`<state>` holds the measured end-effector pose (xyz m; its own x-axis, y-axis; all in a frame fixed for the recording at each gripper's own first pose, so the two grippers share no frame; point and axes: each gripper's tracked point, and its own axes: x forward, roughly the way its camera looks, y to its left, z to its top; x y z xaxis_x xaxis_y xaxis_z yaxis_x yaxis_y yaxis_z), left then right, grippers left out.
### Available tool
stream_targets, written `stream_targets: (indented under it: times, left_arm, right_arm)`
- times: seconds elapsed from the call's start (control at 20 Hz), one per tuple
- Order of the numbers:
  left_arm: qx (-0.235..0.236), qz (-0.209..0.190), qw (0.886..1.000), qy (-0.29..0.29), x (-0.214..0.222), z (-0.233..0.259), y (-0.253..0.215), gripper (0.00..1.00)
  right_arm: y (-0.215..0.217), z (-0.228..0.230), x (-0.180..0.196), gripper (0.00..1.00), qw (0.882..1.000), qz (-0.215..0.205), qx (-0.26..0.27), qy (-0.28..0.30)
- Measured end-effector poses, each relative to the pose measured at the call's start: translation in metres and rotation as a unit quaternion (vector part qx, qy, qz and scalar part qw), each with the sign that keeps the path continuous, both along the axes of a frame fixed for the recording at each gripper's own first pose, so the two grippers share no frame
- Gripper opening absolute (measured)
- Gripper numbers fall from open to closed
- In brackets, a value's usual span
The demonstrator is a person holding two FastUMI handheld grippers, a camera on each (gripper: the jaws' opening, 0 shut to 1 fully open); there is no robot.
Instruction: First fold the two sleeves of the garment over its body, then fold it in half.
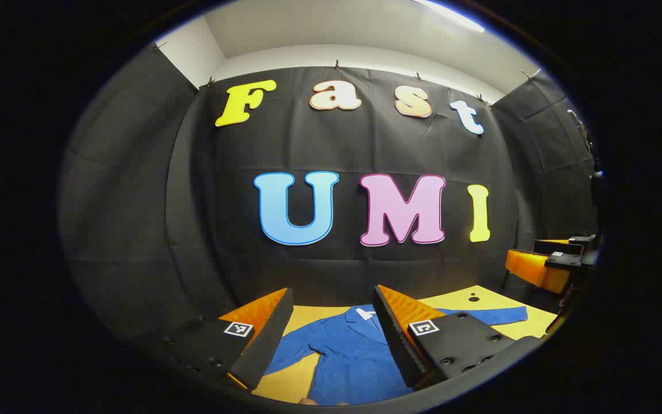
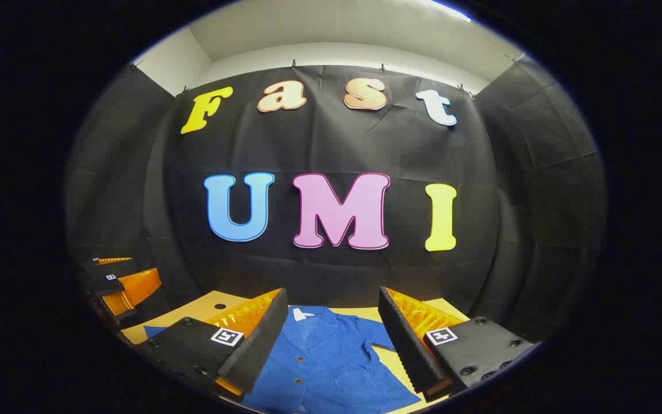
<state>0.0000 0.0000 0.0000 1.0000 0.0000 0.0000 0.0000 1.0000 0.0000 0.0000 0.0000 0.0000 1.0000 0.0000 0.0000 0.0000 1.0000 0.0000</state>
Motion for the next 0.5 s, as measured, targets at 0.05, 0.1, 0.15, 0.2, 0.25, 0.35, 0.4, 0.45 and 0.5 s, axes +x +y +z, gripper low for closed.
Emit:
stream_targets:
  times: [0.05,0.1,0.15,0.2,0.25,0.35,0.4,0.45,0.5]
  left_arm:
    - [0.001,0.001,1.0,0.0,0.001,0.0,0.0,0.81]
    - [0.002,0.004,1.0,0.001,0.001,-0.001,0.001,0.81]
    - [0.006,0.009,1.0,0.003,0.003,-0.002,0.003,0.81]
    - [0.009,0.013,1.0,0.006,0.003,-0.005,0.005,0.81]
    - [0.009,0.015,1.0,0.009,0.003,-0.006,0.005,0.81]
    - [0.007,0.019,1.0,0.014,0.002,-0.009,0.005,0.81]
    - [0.005,0.023,1.0,0.014,0.002,-0.01,0.008,0.81]
    - [0.0,0.02,1.0,0.014,0.003,-0.008,0.007,0.81]
    - [-0.006,0.013,1.0,0.01,0.002,-0.007,0.003,0.81]
  right_arm:
    - [0.001,-0.001,0.001,0.96,1.0,0.001,0.003,0.002]
    - [0.001,-0.003,0.002,0.96,1.0,0.002,0.004,0.004]
    - [0.001,-0.003,0.002,0.96,1.0,0.003,0.005,0.005]
    - [0.002,-0.003,0.004,0.96,1.0,0.005,0.003,0.006]
    - [0.002,-0.004,0.005,0.96,1.0,0.006,0.001,0.005]
    - [0.001,-0.006,0.007,0.96,1.0,0.008,0.001,0.007]
    - [0.002,-0.008,0.009,0.96,1.0,0.01,0.002,0.009]
    - [0.003,-0.01,0.01,0.96,1.0,0.012,0.004,0.012]
    - [0.003,-0.012,0.012,0.96,1.0,0.013,0.006,0.014]
